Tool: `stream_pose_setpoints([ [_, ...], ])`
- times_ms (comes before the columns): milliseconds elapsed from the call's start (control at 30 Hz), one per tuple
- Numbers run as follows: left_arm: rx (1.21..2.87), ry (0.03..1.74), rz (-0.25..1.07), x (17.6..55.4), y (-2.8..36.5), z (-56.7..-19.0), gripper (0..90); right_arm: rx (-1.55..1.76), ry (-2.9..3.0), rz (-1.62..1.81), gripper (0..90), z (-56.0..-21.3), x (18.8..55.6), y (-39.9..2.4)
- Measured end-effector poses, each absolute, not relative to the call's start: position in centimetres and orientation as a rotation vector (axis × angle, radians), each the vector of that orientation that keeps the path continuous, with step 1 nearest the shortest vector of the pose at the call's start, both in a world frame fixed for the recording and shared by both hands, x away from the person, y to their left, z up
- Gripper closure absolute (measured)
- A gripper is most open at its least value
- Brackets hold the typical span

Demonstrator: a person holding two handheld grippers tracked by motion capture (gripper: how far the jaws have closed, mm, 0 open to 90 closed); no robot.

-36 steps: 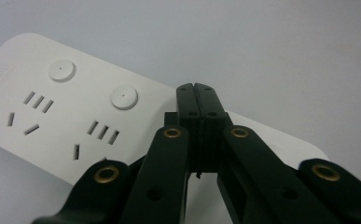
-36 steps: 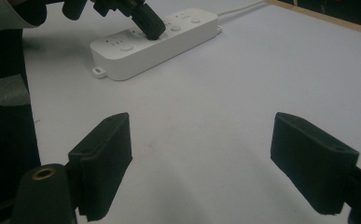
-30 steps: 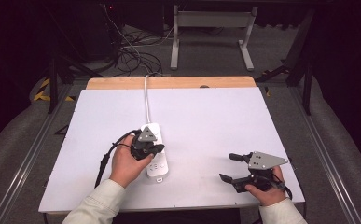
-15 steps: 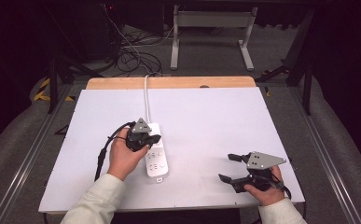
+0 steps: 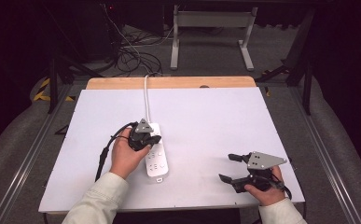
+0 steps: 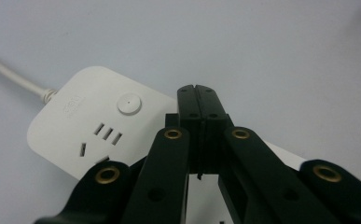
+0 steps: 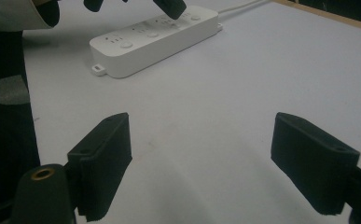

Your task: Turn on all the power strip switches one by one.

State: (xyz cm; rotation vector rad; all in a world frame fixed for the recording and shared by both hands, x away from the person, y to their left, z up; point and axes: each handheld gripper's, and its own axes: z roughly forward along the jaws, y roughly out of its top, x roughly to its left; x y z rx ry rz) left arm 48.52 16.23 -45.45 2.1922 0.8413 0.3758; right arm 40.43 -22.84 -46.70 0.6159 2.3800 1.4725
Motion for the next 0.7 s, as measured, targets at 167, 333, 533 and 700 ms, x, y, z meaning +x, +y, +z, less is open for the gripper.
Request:
stream_pose_setpoints([
  [167,2.203,0.846,0.363,48.6,16.08,-45.68,89.9,0.615,2.381,1.475,20.7,-46.72,40.45,-22.86],
  [333,2.215,0.849,0.361,48.65,16.02,-45.85,89.9,0.614,2.382,1.472,20.7,-46.7,40.42,-22.86],
  [533,2.214,0.852,0.37,48.65,16.07,-45.89,89.9,0.613,2.382,1.472,20.7,-46.7,40.42,-22.85],
  [700,2.221,0.846,0.388,48.62,15.99,-45.9,89.9,0.613,2.384,1.471,20.6,-46.7,40.39,-22.81],
])
